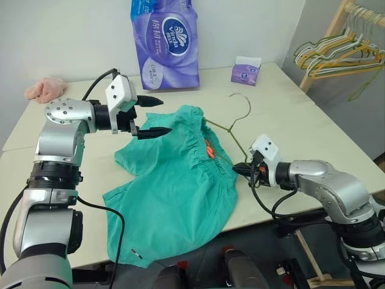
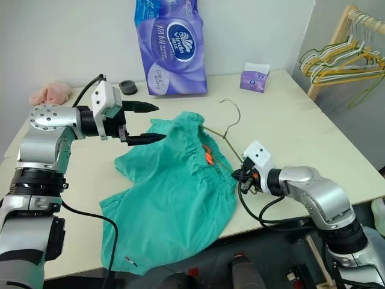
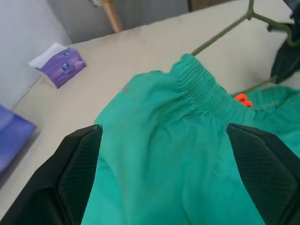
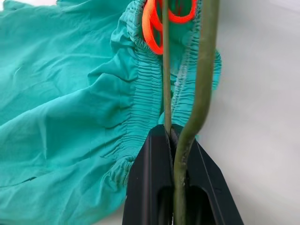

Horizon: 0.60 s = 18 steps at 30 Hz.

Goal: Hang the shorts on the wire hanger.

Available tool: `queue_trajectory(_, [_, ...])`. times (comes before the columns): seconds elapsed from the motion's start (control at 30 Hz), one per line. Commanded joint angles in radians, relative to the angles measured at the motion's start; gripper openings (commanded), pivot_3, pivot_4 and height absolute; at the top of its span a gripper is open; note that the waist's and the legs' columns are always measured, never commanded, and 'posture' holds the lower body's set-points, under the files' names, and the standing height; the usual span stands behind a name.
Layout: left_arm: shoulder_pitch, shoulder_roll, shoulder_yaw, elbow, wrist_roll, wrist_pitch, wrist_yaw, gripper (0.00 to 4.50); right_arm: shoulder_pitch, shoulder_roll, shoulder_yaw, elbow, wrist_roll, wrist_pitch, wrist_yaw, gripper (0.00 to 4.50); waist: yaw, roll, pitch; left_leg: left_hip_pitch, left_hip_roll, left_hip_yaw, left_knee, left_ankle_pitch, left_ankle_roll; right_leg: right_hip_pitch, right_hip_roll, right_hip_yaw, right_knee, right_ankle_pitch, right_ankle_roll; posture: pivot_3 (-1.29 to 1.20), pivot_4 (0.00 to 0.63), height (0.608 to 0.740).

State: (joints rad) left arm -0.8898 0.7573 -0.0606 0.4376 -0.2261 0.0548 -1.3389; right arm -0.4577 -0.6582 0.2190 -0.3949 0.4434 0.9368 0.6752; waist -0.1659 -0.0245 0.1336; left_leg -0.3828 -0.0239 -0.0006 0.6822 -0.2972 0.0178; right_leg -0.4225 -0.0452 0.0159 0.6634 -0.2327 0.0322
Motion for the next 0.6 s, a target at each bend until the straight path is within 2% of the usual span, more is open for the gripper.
queue_trajectory(0.03, [-0.08,-0.029,-0.019,0.057,0.031,-0.079,-0.021,4.46,-0.019,-0.024,0.033,-0.046,-0.048,-0.089,0.042,0.0,0.001,0.0,0.0,0.0,0.0,0.0,0.0,0.0,0.0,0.0,0.0,0.0,0.0,0.0,0.0,-0.22,0.072,0.74])
queue_trajectory(0.23, [-0.089,-0.056,-0.075,0.109,0.061,-0.138,-0.116,4.46,-0.03,-0.028,0.068,-0.051,-0.095,-0.147,0.073,0.0,-0.002,0.0,0.0,0.0,0.0,0.0,0.001,0.0,0.0,0.0,0.0,0.0,0.0,0.0,0.0,-0.23,0.074,0.74])
queue_trajectory(0.37, [-0.063,-0.031,-0.125,0.104,0.093,-0.167,-0.211,4.46,-0.036,-0.042,0.077,-0.057,-0.133,-0.195,0.1,0.0,-0.006,0.0,0.0,0.0,0.0,0.0,0.001,0.0,0.0,0.0,0.001,0.0,0.0,0.0,0.0,-0.24,0.075,0.74])
queue_trajectory(0.6, [-0.101,-0.052,-0.147,0.224,0.169,-0.305,-0.203,4.46,-0.039,-0.05,0.071,-0.065,-0.172,-0.284,0.149,0.0,-0.006,0.0,0.0,0.0,0.0,0.0,0.001,0.0,0.0,0.0,0.001,0.0,0.0,0.0,0.0,-0.24,0.075,0.74])
